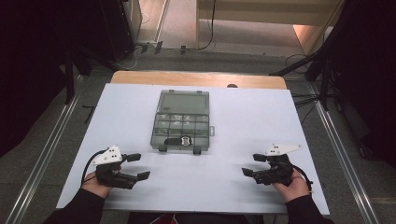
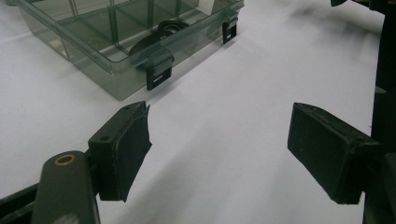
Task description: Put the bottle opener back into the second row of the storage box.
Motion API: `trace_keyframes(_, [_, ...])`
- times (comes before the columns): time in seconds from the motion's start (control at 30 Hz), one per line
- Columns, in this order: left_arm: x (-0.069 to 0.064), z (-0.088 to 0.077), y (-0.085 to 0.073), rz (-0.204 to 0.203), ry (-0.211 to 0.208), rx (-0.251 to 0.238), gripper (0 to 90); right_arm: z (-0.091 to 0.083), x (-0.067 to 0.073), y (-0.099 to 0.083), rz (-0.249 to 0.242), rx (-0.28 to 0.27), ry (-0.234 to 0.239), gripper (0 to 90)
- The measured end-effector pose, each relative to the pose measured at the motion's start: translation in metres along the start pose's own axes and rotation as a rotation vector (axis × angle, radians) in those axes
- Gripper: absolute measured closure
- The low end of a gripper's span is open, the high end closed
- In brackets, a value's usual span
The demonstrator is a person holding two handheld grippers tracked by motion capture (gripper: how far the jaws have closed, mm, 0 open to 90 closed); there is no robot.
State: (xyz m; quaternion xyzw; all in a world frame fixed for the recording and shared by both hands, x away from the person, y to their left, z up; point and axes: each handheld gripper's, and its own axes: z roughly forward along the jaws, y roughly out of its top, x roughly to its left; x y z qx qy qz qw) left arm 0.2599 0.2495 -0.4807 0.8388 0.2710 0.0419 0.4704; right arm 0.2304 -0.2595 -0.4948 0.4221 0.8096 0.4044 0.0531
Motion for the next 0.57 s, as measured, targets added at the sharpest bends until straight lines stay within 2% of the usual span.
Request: trace_keyframes(0.57, [0.0001,0.0000,0.0001,0.000,-0.001,0.000,21.0,0.0009,0.0002,-0.0003,-0.008,0.004,-0.005,23.8])
